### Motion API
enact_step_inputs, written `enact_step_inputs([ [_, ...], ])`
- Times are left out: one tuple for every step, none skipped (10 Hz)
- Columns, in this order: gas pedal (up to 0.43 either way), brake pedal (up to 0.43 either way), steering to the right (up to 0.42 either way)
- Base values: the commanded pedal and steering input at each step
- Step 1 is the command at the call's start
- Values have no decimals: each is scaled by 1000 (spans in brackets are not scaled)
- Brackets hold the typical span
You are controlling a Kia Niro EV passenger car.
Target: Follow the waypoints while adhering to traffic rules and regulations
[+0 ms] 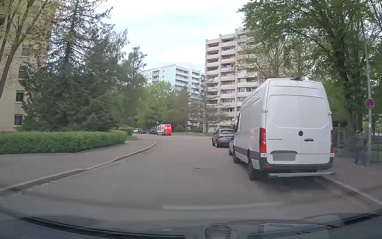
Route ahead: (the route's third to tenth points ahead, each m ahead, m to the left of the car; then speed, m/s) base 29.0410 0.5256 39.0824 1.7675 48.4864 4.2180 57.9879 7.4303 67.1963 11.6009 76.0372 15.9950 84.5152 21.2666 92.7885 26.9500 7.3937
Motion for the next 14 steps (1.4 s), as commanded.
enact_step_inputs([
  [39,0,-30],
  [39,0,-23],
  [39,0,-17],
  [39,0,-12],
  [39,0,-3],
  [28,0,6],
  [28,0,13],
  [28,0,16],
  [28,0,19],
  [20,0,20],
  [8,0,19],
  [8,0,18],
  [0,0,16],
  [0,0,16],
])
